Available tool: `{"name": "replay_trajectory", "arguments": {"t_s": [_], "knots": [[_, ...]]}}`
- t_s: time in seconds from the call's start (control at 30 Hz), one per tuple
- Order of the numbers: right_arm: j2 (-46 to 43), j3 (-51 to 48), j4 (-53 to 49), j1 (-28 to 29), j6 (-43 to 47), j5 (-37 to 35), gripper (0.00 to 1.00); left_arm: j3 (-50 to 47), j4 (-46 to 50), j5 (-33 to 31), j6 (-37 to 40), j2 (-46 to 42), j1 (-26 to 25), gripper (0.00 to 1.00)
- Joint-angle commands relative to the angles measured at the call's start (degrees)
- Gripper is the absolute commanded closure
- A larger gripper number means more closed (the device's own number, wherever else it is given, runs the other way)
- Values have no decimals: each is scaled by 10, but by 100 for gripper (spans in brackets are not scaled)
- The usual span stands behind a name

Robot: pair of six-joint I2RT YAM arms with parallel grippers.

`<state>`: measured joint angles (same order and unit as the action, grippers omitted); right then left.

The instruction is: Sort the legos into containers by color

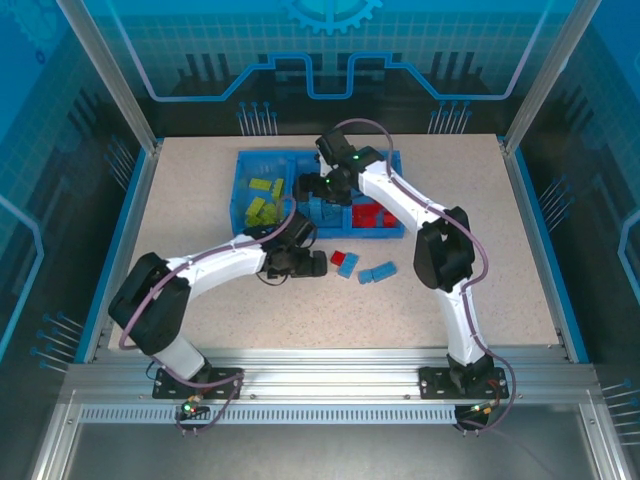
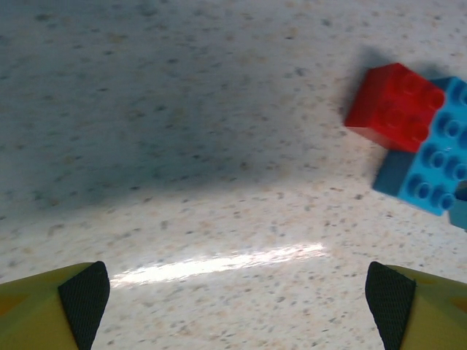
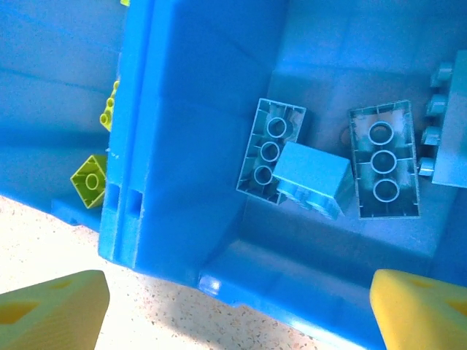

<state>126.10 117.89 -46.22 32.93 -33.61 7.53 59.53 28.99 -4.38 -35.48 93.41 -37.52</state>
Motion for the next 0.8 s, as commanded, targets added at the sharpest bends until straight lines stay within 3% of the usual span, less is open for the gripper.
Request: {"name": "replay_trajectory", "arguments": {"t_s": [0.0,0.2,0.4,0.77], "knots": [[-78,-44,4,8,22,-2,7,41,-5,0,18,26,-20,6],[-220,-234,53,-3,40,-59,10,96,-14,10,27,85,-57,9],[-359,-400,72,-69,37,-75,10,145,-3,9,38,149,-78,15],[-508,-534,53,-200,56,-61,9,207,34,-28,33,225,-97,26]]}}
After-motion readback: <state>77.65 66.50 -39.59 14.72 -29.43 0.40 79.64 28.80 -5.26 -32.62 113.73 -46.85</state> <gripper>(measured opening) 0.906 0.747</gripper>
